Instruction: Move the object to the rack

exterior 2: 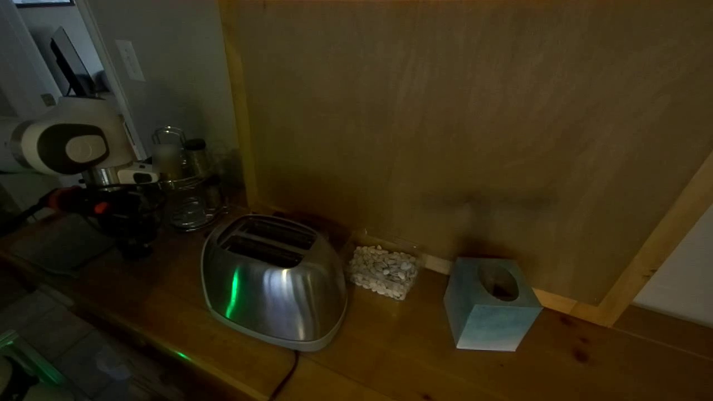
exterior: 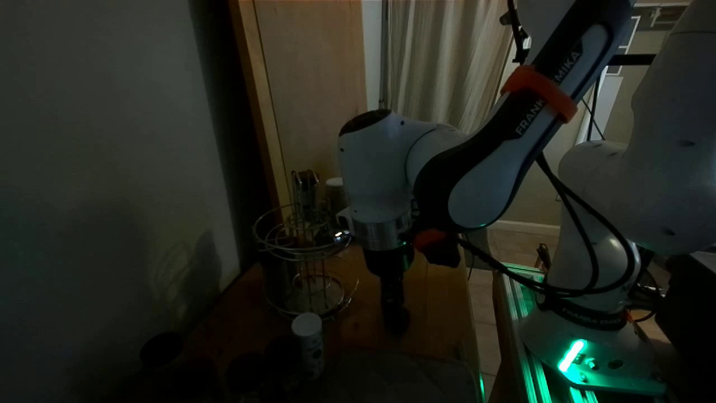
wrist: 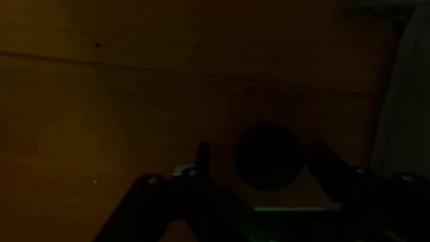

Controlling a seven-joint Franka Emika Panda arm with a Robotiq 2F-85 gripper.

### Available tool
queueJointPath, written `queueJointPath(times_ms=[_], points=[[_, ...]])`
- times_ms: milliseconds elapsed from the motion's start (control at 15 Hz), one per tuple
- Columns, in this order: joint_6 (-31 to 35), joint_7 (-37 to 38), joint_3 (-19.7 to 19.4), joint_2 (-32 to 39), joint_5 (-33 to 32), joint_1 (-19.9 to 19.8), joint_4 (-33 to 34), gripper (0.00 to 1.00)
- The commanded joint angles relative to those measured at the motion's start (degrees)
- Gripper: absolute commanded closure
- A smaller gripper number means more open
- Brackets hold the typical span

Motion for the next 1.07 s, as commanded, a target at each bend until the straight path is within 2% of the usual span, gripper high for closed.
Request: queueJointPath(times_ms=[0, 67, 333, 533, 1000], points=[[-0.8, 0.2, -0.6, 1.5, -0.1, 0.3, 0.4, 0.44], [-1.1, 0.1, -0.8, 1.5, 0.2, 0.3, 0.5, 0.45], [-2.2, 0.0, -1.0, 1.4, -0.6, -0.1, 1.0, 0.74], [-4.6, -0.3, -1.8, -0.6, -2.1, -1.0, 1.7, 0.76], [-16.5, -2.4, -4.3, -6.1, -5.8, -3.1, 8.6, 0.76]])
